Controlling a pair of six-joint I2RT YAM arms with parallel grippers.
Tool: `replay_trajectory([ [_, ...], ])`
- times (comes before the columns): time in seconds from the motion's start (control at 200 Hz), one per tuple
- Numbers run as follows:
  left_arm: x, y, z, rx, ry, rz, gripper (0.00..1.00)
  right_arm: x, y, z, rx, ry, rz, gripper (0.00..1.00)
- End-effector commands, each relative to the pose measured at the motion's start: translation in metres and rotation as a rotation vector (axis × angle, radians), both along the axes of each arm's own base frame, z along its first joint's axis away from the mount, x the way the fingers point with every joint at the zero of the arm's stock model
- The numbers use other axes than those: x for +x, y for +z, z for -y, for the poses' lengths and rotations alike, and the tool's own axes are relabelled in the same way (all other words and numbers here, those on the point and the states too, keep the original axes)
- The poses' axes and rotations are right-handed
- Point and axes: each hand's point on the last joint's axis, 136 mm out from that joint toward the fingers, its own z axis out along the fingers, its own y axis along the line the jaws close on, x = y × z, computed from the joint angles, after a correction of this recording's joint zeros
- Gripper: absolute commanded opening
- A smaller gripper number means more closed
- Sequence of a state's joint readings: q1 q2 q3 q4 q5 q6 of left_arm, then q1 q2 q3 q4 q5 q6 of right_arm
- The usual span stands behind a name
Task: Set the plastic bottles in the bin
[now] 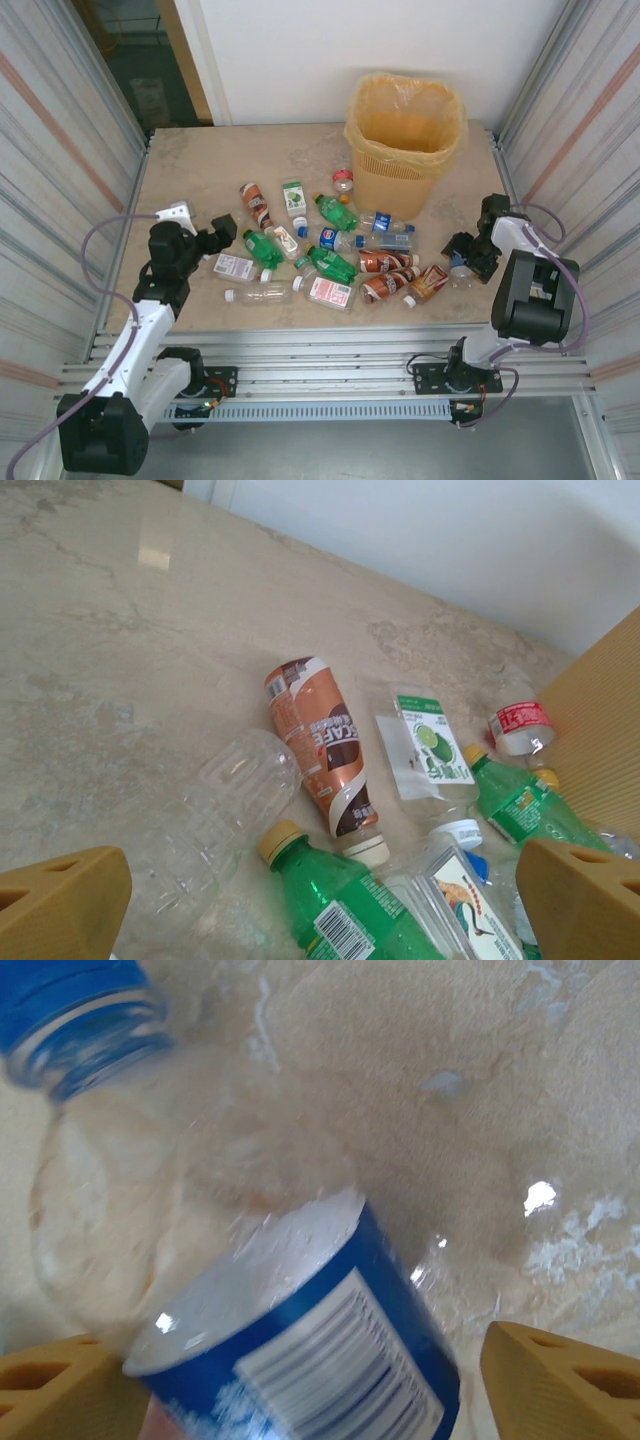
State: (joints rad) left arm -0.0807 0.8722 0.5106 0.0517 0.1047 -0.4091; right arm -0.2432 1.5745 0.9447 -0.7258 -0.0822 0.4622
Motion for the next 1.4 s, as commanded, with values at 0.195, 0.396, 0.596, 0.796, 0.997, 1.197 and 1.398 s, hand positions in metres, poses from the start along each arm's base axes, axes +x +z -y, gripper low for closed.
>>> replay_trajectory([
  [0.195,0.002,0.009,0.001,-0.015,0.006,-0.012,0.99,0.018,-0.014,0.006,0.040,-0.025,0.006,0.68],
  [0.396,0.000,0.015,0.000,-0.024,0.016,0.002,0.99,0.020,-0.014,0.014,0.011,-0.020,-0.001,0.51],
  [0.596,-0.002,0.020,0.000,-0.025,0.015,0.008,0.99,0.025,0.012,0.026,-0.067,-0.027,0.052,0.41],
  [0.796,-0.004,0.022,-0.003,-0.031,0.031,-0.005,0.99,0.029,0.059,0.038,-0.154,-0.044,0.148,0.40],
  [0.997,-0.003,0.021,-0.005,-0.042,0.031,-0.026,0.99,0.038,0.128,0.033,-0.185,-0.035,0.325,0.34],
  [1.197,-0.002,0.020,-0.004,-0.054,0.027,-0.022,0.99,0.052,0.208,0.010,-0.212,0.017,0.540,0.32],
  [1.398,-0.003,0.022,-0.005,-0.061,0.032,-0.016,0.99,0.078,0.289,-0.027,-0.206,0.112,0.749,0.32],
])
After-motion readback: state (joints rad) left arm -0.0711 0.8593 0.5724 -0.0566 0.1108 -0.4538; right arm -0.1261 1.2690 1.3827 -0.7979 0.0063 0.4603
